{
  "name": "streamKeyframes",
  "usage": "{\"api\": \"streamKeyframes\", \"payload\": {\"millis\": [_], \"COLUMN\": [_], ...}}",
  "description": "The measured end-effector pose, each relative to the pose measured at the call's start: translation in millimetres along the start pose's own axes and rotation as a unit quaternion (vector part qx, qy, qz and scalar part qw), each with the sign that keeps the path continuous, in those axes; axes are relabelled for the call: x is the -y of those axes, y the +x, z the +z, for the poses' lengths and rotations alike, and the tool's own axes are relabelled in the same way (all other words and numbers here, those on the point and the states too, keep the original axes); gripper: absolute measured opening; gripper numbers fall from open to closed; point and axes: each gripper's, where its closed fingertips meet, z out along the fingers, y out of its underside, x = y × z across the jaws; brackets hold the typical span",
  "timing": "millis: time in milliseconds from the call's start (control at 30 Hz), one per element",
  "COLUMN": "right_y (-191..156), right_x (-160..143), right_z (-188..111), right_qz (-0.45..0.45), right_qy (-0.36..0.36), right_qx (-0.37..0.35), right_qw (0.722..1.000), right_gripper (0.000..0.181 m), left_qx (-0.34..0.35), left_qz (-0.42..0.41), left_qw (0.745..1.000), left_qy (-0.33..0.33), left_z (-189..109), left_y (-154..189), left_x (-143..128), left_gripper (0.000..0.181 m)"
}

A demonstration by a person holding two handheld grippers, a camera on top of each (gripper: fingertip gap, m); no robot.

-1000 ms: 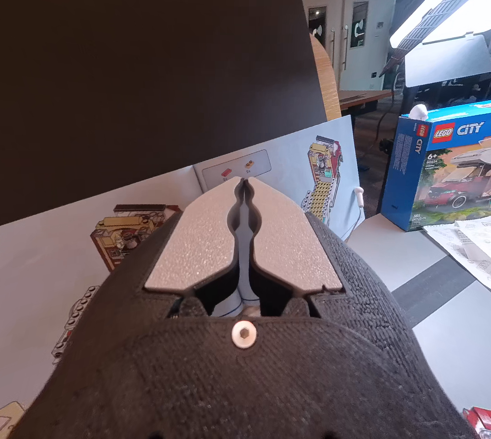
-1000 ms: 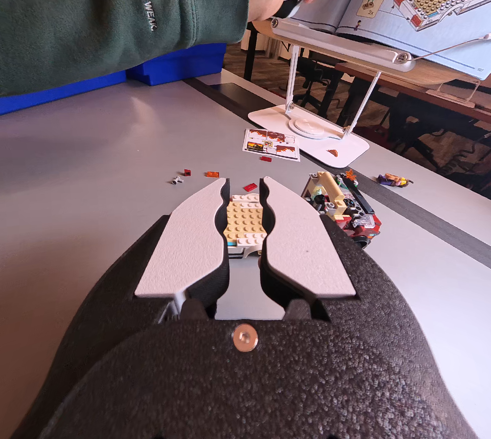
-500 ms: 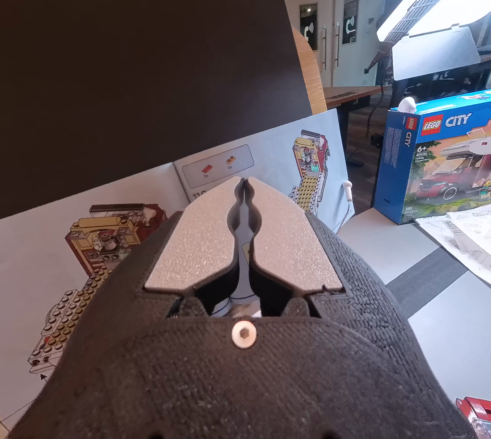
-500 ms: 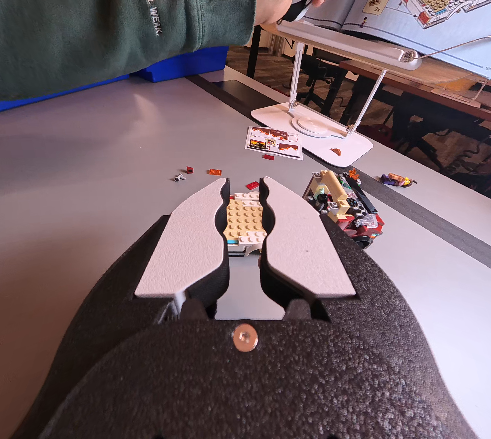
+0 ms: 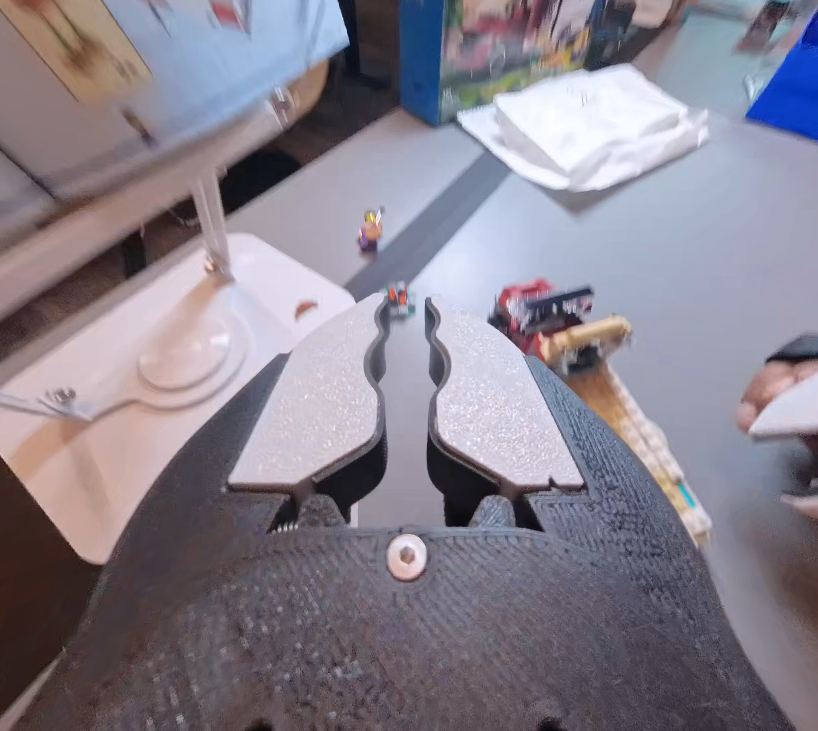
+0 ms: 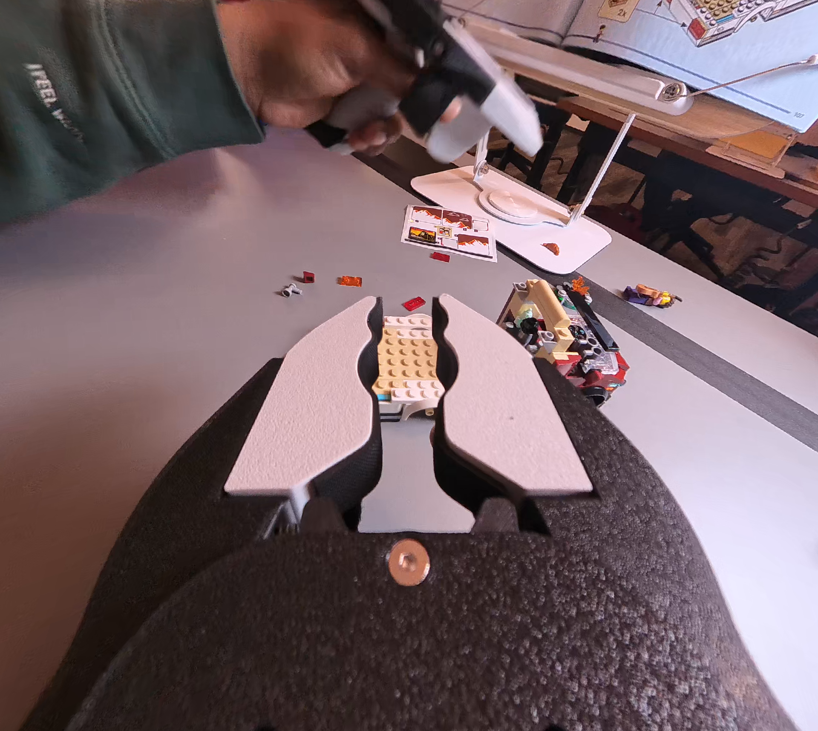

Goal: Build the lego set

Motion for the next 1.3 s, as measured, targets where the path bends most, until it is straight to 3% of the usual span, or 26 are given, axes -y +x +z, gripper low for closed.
{"api": "streamKeyframes", "payload": {"millis": [133, 300, 567, 767, 1067, 1300], "right_y": [-1.8, -2.4, 2.1, 3.1, 1.4, 8.2], "right_x": [-0.7, -2.2, -4.2, -7.1, -8.8, -4.6], "right_z": [-0.9, -0.3, -1.4, 0.1, 0.8, -2.7], "right_qz": [0.004, -0.002, 0.001, 0.002, -0.005, -0.011], "right_qy": [-0.001, -0.005, -0.008, -0.013, -0.018, -0.010], "right_qx": [0.000, -0.004, -0.011, -0.009, -0.007, -0.019], "right_qw": [1.000, 1.000, 1.000, 1.000, 1.000, 1.000], "right_gripper": [0.021, 0.021, 0.021, 0.021, 0.021, 0.021], "left_qx": [-0.044, -0.132, -0.173, -0.173, -0.172, -0.182], "left_qz": [0.028, 0.077, 0.073, 0.126, 0.140, 0.107], "left_qw": [0.989, 0.969, 0.959, 0.950, 0.949, 0.963], "left_qy": [-0.141, -0.193, -0.213, -0.227, -0.222, -0.165], "left_z": [-2.0, -10.6, -2.3, -1.3, 0.5, -42.0], "left_y": [16.7, 50.9, 53.8, 55.2, 59.4, 97.0], "left_x": [-84.0, -123.9, -132.5, -133.7, -132.8, -114.4], "left_gripper": [0.025, 0.025, 0.024, 0.019, 0.017, 0.016]}}
